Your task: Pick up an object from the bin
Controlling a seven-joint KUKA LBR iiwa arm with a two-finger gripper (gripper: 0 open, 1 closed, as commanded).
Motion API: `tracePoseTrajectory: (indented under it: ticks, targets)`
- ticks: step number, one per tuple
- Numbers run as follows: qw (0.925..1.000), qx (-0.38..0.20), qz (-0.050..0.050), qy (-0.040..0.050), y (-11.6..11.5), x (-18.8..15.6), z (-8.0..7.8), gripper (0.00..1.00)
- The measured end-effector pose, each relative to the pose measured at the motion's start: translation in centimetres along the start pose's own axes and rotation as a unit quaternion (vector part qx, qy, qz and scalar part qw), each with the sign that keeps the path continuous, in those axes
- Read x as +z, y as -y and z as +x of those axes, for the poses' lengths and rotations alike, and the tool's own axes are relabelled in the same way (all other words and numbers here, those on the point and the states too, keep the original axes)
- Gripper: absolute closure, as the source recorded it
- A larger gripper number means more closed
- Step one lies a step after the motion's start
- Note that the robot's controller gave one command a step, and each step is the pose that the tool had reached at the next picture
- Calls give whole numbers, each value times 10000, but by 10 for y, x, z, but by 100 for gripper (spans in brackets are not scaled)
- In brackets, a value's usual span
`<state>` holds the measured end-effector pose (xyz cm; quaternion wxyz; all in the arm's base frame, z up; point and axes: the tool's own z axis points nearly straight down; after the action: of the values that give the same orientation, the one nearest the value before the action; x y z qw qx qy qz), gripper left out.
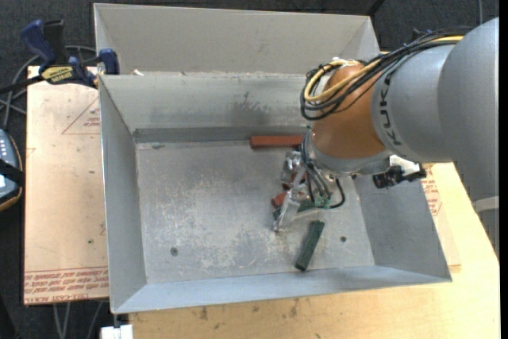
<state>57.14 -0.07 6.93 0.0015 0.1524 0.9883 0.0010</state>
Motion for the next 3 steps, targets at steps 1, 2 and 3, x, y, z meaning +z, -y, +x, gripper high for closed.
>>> tracePoseTrajectory:
  ticks: [1, 2, 3]
  targets:
    - [10000, -7, 0, 2, 0, -1, 0, 0]
    - [10000, -5, 0, 2, 0, -1, 0, 0]
    - [10000, -3, 0, 2, 0, -1, 0, 0]
